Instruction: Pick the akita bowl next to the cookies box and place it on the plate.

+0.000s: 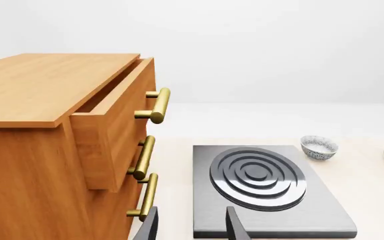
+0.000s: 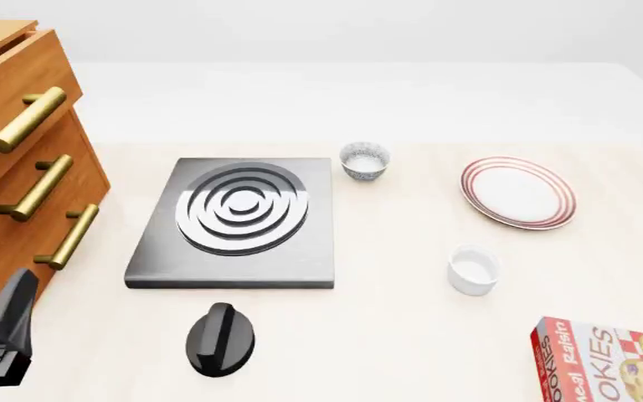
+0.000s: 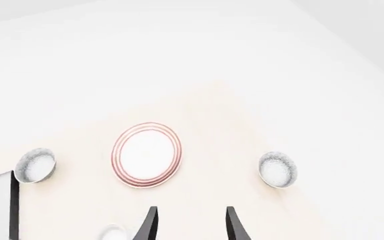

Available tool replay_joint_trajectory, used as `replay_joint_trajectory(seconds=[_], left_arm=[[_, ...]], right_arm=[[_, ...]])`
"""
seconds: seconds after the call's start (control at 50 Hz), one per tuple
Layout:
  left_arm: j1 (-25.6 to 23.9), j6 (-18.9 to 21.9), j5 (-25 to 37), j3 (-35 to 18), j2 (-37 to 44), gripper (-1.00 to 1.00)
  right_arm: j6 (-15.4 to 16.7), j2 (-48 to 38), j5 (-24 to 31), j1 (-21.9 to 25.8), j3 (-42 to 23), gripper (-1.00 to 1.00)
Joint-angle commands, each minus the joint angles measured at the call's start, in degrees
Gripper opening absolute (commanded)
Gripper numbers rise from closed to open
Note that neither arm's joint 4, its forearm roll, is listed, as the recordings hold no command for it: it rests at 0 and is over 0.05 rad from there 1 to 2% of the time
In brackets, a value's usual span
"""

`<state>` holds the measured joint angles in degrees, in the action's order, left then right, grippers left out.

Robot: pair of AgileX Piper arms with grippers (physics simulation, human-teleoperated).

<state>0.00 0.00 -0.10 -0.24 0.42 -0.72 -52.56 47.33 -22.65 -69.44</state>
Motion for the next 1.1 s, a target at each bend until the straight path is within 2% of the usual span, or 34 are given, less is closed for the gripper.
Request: replay_joint_trajectory(seconds=[0.02,0.26,0.38,0.52,0.92,1.1], left_arm=[[0.0,0.0,0.0,0.0,0.0,1.00],[0.0,0.0,0.0,0.0,0.0,1.00],[0.0,0.0,0.0,0.0,0.0,1.00],[0.0,0.0,0.0,0.0,0.0,1.00],[0.0,0.0,0.0,0.0,0.0,1.00],[0.0,0.0,0.0,0.0,0.0,1.00]], right_arm=[[0.0,-6.7,1.0,-4.8,-4.2,1.00],[2.1,-14.8,0.0,-10.8,-7.2,1.00],[2.6,-17.2,0.1,-12.2,-8.7,1.00],[4.5,-22.3,0.0,-15.8,-10.3,1.00],[7.3,-32.1,-1.7,-21.4,-11.8,1.00],[7.6,-34.8,-2.0,-22.6,-12.7,1.00]])
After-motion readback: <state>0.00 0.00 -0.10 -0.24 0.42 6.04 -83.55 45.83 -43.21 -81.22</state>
